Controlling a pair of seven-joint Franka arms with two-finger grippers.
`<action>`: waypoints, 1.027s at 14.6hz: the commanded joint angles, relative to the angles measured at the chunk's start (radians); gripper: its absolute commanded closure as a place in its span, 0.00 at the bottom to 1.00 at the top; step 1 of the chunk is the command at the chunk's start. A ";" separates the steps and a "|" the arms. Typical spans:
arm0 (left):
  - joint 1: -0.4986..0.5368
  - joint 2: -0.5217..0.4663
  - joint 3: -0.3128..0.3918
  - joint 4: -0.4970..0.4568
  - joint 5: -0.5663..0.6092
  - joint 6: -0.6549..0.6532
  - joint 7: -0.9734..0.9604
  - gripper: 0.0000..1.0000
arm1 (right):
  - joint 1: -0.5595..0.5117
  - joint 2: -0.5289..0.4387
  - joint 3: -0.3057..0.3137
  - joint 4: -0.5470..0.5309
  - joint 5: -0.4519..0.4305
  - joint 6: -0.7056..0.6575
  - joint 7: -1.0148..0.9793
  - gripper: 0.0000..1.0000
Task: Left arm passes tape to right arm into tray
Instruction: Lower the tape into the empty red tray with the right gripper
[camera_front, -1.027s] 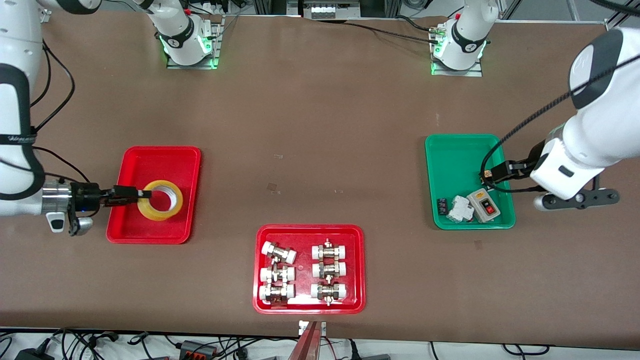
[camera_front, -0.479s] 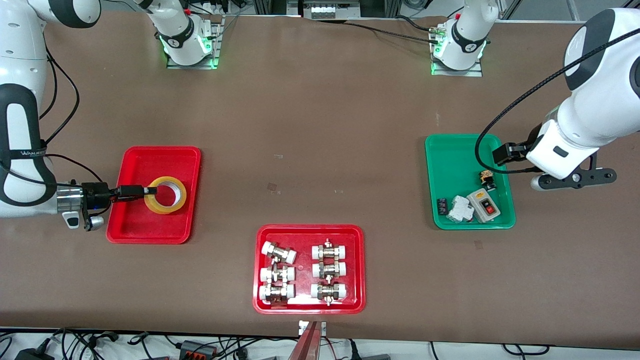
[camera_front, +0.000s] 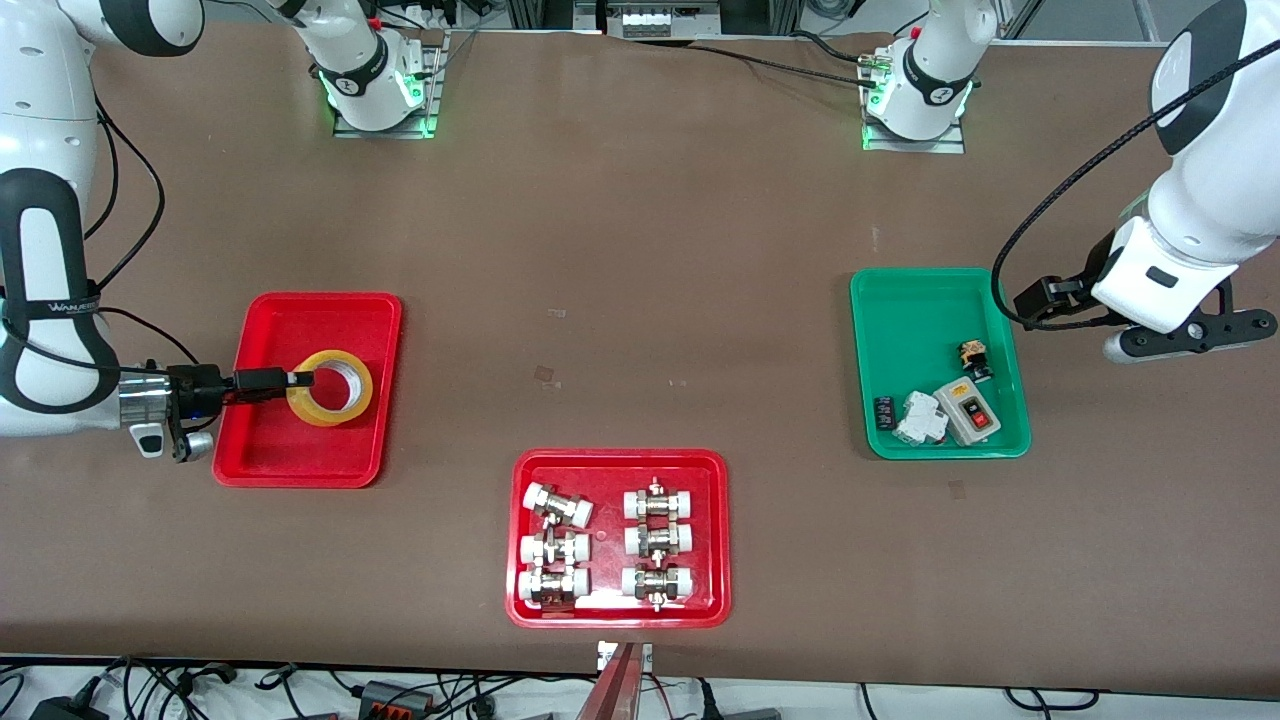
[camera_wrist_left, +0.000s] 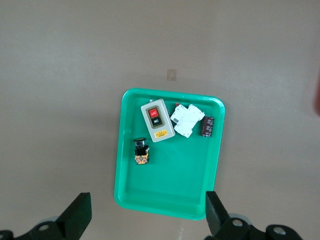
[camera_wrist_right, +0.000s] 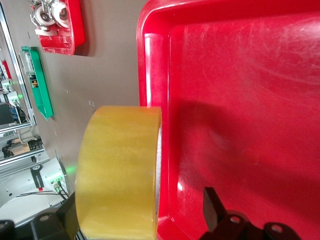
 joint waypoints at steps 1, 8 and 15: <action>0.008 -0.038 -0.005 -0.022 0.020 -0.054 -0.011 0.00 | 0.000 -0.009 0.008 -0.002 -0.037 0.013 0.006 0.00; 0.007 -0.046 -0.025 0.012 0.015 -0.069 -0.071 0.00 | 0.004 -0.008 0.009 -0.005 -0.080 0.031 0.006 0.00; 0.002 -0.043 -0.025 0.013 0.018 -0.040 0.018 0.00 | 0.044 -0.015 0.009 -0.002 -0.194 0.115 -0.008 0.00</action>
